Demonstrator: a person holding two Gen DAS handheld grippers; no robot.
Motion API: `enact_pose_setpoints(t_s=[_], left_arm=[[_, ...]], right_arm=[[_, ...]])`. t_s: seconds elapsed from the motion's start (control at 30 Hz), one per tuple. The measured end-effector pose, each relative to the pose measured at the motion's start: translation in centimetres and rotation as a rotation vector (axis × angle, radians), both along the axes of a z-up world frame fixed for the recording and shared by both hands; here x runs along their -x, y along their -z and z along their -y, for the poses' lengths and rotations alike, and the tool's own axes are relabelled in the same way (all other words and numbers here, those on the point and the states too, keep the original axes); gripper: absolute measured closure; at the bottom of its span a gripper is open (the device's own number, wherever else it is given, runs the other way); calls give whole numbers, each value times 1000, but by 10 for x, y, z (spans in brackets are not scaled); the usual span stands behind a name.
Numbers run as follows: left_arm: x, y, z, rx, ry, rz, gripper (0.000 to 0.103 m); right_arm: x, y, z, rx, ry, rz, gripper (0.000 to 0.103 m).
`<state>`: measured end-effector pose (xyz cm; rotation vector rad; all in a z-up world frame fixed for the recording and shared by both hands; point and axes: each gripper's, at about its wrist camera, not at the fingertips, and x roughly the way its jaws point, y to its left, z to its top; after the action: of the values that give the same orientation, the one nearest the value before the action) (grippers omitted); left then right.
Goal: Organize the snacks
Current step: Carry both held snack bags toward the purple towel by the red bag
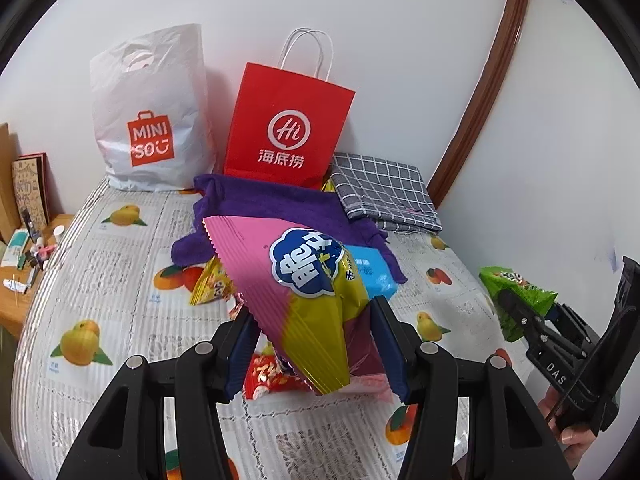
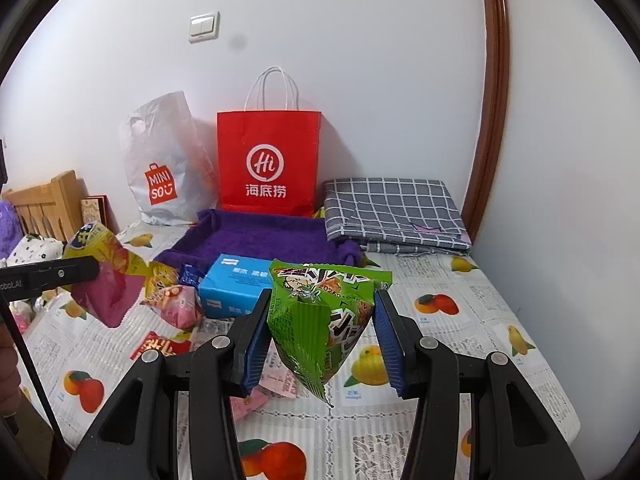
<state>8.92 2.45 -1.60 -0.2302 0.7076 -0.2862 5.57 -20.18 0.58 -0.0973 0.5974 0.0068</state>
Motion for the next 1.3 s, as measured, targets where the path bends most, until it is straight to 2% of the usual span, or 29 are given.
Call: enact_pose_setpoints(t_s=[0.37, 0.73, 1.3], left_arm=[[-22, -28, 15, -32, 10, 26, 50], [-54, -54, 19, -54, -2, 55, 50], [-114, -61, 7, -63, -18, 44, 50]], right_arm=[[-23, -22, 0, -2, -8, 10, 55], [-65, -34, -6, -10, -29, -1, 55], [-140, -39, -19, -24, -34, -28, 55]])
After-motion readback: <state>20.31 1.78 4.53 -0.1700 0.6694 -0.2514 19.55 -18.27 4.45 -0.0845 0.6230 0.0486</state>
